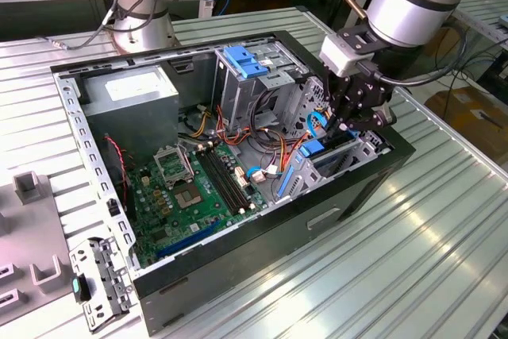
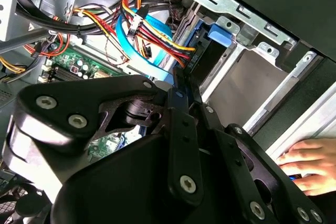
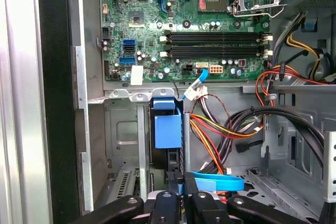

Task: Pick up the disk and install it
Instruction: 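Insert the second disk wire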

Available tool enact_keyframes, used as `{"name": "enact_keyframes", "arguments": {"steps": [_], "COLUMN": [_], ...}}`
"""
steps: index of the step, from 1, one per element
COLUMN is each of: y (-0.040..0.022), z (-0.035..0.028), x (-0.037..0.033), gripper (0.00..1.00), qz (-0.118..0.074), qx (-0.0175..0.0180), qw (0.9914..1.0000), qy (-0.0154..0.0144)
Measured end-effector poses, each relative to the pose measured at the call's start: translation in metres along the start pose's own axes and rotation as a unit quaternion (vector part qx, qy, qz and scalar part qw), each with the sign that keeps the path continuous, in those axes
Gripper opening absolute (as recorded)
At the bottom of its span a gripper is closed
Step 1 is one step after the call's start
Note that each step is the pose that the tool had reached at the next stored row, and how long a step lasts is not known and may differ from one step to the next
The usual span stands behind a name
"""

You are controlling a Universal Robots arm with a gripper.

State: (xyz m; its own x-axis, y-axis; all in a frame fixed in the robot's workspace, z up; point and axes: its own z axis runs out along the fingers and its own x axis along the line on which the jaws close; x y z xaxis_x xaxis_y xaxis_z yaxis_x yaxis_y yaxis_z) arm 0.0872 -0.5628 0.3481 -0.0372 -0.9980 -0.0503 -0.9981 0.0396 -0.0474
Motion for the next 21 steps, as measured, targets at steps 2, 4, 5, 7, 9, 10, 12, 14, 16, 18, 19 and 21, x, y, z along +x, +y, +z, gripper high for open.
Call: {"name": "enact_keyframes", "arguments": {"steps": [2, 4, 5, 7, 9, 10, 12, 14, 16, 18, 19, 21], "y": [0.0000, 0.0001, 0.0001, 0.0002, 0.0003, 0.0003, 0.0004, 0.0005, 0.0005, 0.0005, 0.0005, 0.0003], "z": [0.0004, 0.0010, 0.0018, 0.0030, 0.0046, 0.0055, 0.0075, 0.0091, 0.0092, 0.0093, 0.0099, 0.0068], "x": [-0.0001, -0.0001, -0.0001, 0.0000, 0.0001, 0.0002, 0.0003, 0.0005, 0.0004, 0.0005, 0.0005, 0.0003], "gripper": [0.16, 0.16, 0.16, 0.16, 0.16, 0.16, 0.16, 0.16, 0.16, 0.16, 0.17, 0.24], "qz": [0.000, 0.000, 0.000, 0.000, 0.000, 0.000, 0.000, 0.000, 0.000, 0.000, 0.000, 0.000], "qx": [0.0001, 0.0001, 0.0001, 0.0001, 0.0001, 0.0001, 0.0001, 0.0001, 0.0001, 0.0001, 0.0001, 0.0001], "qw": [1.00000, 1.00000, 1.00000, 1.00000, 1.00000, 1.00000, 1.00000, 1.00000, 1.00000, 1.00000, 1.00000, 1.00000], "qy": [0.0000, 0.0001, 0.0000, 0.0001, 0.0001, 0.0003, 0.0000, -0.0003, -0.0004, -0.0005, -0.0013, -0.0008]}}
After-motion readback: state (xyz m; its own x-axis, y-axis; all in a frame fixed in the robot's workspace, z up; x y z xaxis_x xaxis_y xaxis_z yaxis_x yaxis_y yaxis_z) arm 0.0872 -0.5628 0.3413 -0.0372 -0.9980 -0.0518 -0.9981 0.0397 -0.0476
